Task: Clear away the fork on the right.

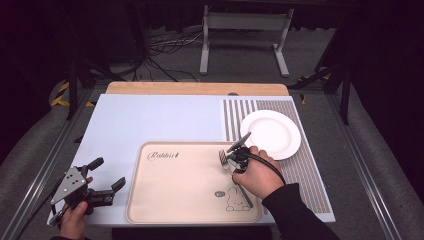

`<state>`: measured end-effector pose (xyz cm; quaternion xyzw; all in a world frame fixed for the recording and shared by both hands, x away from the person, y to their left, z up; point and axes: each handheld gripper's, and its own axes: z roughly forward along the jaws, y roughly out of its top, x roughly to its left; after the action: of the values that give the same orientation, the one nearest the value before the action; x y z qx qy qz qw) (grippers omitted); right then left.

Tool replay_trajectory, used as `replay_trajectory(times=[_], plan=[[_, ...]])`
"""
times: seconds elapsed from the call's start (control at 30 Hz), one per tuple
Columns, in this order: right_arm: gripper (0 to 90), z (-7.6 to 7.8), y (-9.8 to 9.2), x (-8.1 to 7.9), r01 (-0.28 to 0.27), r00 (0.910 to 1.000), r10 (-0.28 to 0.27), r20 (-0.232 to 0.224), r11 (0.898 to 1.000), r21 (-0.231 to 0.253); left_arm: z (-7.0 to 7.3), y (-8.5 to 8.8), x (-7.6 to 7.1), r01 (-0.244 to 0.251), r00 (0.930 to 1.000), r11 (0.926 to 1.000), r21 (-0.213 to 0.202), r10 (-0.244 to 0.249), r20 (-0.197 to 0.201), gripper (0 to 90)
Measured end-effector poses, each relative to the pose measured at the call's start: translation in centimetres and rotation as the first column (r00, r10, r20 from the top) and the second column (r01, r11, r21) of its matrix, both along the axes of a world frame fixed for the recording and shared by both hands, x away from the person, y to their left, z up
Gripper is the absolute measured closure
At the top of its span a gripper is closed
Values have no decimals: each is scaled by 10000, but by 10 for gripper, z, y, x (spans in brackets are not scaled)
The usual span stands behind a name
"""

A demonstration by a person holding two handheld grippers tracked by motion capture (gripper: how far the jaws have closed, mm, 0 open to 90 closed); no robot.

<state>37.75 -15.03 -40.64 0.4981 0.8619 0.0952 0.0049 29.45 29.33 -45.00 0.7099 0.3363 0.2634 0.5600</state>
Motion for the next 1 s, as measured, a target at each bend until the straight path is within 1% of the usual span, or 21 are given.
replay_trajectory(times=[0.23,0.77,0.87,1.0], plan=[[846,-5,0,1,36,9999,-36,-144,10000,-14,0,0,0,17,10000,10000,20,-17,-8,18],[844,-8,1,0,61,9995,-64,-307,9999,-96,0,0,0,41,10000,10000,19,-41,-12,18],[832,-7,1,0,42,9996,-42,-281,10000,-10,0,-1,0,36,10000,10000,-5,-36,8,18],[787,-3,1,0,-78,9999,79,-122,9999,99,0,-1,0,20,10000,10000,-11,-20,-8,18]])
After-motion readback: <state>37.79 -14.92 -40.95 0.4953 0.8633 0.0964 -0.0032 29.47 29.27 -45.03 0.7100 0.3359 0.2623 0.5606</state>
